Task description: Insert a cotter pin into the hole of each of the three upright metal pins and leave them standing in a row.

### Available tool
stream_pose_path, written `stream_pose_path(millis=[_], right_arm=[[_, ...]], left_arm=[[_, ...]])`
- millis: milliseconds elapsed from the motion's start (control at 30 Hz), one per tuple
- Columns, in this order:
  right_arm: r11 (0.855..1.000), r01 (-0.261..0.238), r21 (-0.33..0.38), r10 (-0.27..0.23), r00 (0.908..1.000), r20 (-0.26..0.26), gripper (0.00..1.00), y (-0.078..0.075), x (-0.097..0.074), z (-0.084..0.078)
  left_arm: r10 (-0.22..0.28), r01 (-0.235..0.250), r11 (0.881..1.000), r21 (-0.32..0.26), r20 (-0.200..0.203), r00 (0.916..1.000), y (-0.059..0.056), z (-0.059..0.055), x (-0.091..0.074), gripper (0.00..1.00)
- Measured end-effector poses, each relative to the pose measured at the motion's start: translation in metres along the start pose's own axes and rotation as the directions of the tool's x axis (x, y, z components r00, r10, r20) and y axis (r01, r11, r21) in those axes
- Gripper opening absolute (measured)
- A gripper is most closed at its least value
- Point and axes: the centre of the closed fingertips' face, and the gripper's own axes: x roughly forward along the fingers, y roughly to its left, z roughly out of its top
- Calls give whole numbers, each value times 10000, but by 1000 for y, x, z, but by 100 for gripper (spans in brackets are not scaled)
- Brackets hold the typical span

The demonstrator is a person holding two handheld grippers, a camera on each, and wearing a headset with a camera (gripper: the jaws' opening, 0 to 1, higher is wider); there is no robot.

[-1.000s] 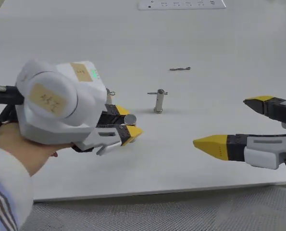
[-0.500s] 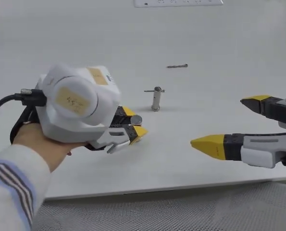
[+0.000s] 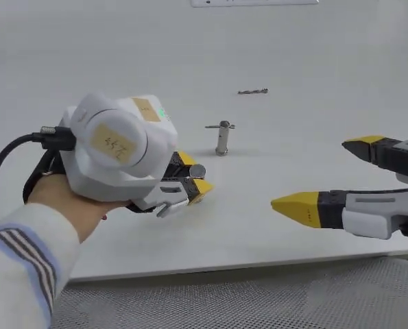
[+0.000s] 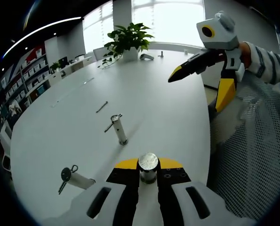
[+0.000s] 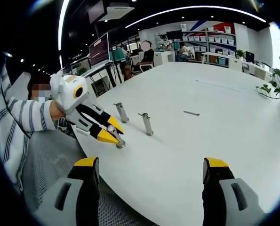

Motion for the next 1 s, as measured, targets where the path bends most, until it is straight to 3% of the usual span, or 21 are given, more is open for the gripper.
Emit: stream_pose_path(millis=[200, 533, 667, 733, 867, 1000], right_arm=[[10000, -16, 16, 16, 10000, -12, 90, 1, 1, 0], [9999, -123, -50, 123, 9999, -28, 90, 2, 3, 1], [9998, -155, -85, 154, 9999, -23, 90, 3, 3, 2], [9998, -172, -80, 172, 9999, 16, 90, 3, 3, 3], [9998, -177, -123, 177, 9998, -10, 90, 3, 1, 3], [9997, -174, -156, 173, 9998, -43, 90, 2, 0, 3]], left_arm=[[-94, 98, 9992, -375, 127, 9999, 0, -1, -1, 10], [-137, 128, 9993, 348, 261, 9996, -2, 0, -1, 11], [-205, 193, 9992, 360, 330, 9992, -1, 1, -6, 11], [-312, 306, 9994, 137, 512, 9982, -2, 5, -11, 15], [-472, 490, 9986, -186, 840, 9953, -4, 10, -22, 34], [-558, 614, 9960, -655, 841, 9949, -6, 6, -35, 44]])
